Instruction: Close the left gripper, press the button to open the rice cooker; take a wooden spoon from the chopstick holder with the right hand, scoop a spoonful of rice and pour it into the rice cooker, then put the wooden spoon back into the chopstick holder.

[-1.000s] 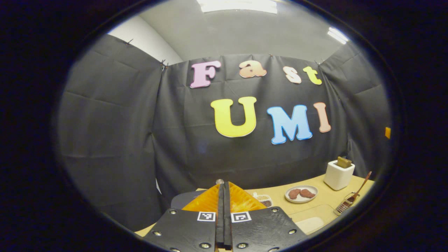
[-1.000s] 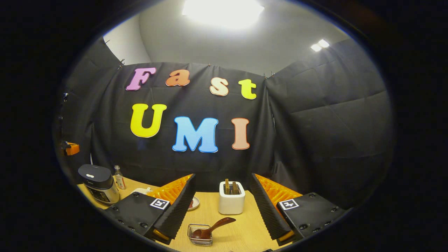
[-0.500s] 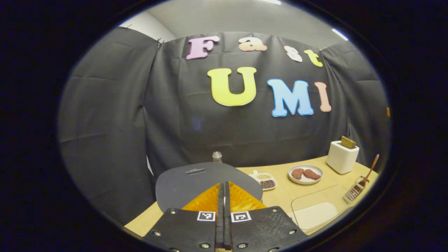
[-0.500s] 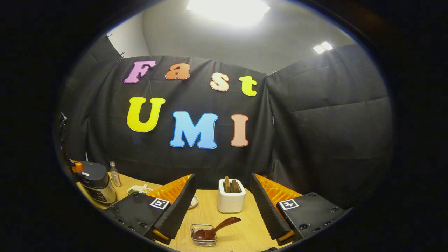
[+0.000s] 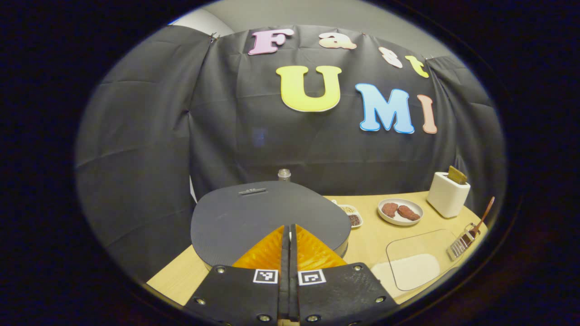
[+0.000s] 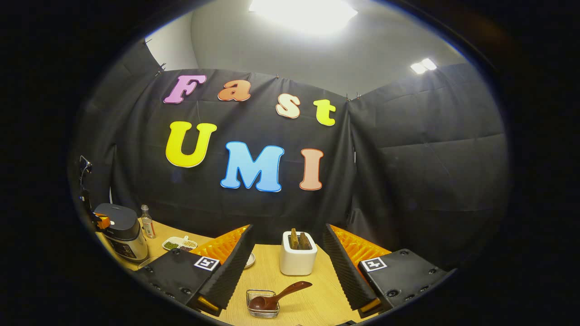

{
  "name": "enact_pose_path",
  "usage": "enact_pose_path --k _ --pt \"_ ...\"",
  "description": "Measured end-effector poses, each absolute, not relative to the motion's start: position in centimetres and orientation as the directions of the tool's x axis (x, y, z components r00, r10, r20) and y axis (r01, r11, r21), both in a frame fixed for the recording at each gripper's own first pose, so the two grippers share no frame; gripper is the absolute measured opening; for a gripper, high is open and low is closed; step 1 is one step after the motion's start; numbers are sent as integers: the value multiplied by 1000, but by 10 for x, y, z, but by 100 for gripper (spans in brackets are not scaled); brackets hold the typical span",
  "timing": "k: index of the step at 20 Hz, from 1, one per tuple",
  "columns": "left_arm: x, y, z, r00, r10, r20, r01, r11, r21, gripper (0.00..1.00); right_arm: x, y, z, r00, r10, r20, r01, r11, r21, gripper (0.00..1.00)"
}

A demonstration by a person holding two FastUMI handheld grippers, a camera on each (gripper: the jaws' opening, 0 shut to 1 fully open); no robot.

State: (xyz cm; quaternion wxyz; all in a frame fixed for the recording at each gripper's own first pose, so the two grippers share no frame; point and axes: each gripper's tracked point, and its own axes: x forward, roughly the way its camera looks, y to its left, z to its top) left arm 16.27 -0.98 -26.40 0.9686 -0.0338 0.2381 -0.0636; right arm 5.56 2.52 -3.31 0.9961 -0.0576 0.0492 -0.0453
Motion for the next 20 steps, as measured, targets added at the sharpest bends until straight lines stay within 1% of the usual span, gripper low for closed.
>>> enact_pose_path --k 4,5,9,10,13,15,16,17,18,20 --pt "165 -6 -239 909 -131 -397 101 990 -97 2 56 28 -39 992 -76 -99 69 994 -80 98" --pt "167 -2 -224 922 -120 -368 90 991 -99 2 57 27 -42 992 -73 -104 65 995 -80 98" --pt "175 14 -135 982 -60 -179 51 997 -55 0 60 26 -55 990 -44 -135 38 998 -46 98" --pt "173 14 -119 986 -64 -154 56 997 -54 2 62 25 -60 989 -39 -144 34 999 -41 98" --pt "163 19 -71 995 -56 -87 49 996 -72 0 67 19 -76 984 -33 -173 31 999 -17 98" --pt "154 23 -50 998 -46 -49 42 996 -78 1 69 13 -88 979 -32 -201 34 999 8 98" --pt "147 25 -41 998 -48 -36 45 996 -77 16 71 11 -96 976 -28 -217 34 999 22 98" --pt "139 28 -32 999 -47 -24 46 996 -75 28 72 9 -102 973 -27 -231 37 999 36 98" --pt "132 29 -27 999 -48 -16 46 996 -72 50 74 7 -108 970 -23 -242 37 998 53 98" --pt "120 32 -20 999 -42 -20 40 997 -71 72 78 5 -120 962 -12 -271 39 995 93 97"
